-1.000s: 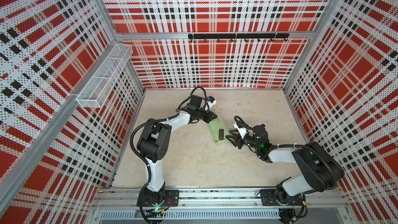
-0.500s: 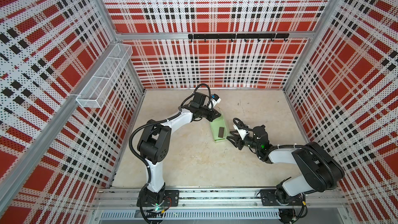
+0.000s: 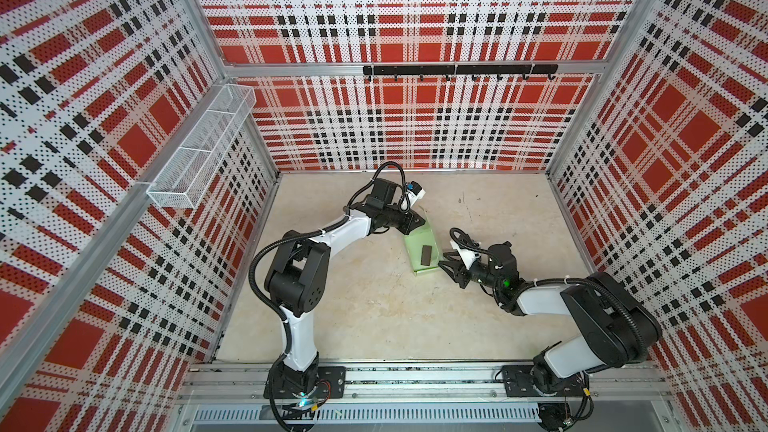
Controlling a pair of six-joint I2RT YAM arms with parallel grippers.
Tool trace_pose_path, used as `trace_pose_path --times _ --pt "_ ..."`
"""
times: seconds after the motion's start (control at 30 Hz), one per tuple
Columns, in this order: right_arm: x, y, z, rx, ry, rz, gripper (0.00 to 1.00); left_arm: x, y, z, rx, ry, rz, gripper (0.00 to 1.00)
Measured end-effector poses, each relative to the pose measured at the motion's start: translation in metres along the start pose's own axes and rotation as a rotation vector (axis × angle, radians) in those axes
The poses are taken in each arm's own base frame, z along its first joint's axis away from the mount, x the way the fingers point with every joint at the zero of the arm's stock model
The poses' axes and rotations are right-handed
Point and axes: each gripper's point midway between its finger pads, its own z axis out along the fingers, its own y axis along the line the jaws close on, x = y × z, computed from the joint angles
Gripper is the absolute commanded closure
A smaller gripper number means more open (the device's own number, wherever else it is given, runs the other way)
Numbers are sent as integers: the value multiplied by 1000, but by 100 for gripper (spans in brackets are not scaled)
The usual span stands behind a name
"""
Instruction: Fold the paper box
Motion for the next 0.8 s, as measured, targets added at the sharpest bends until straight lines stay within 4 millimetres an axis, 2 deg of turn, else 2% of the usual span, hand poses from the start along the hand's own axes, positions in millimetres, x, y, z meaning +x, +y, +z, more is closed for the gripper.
trace_pose_path --times 0.23,0.57,0.8 --pt "5 2 1 3 19 -6 64 26 15 2 -17 15 -60 91" --pt "12 8 5 0 47 -28 66 38 19 5 -21 3 -79 92" --pt "15 13 7 -4 62 -48 63 51 25 4 -21 6 -93 92"
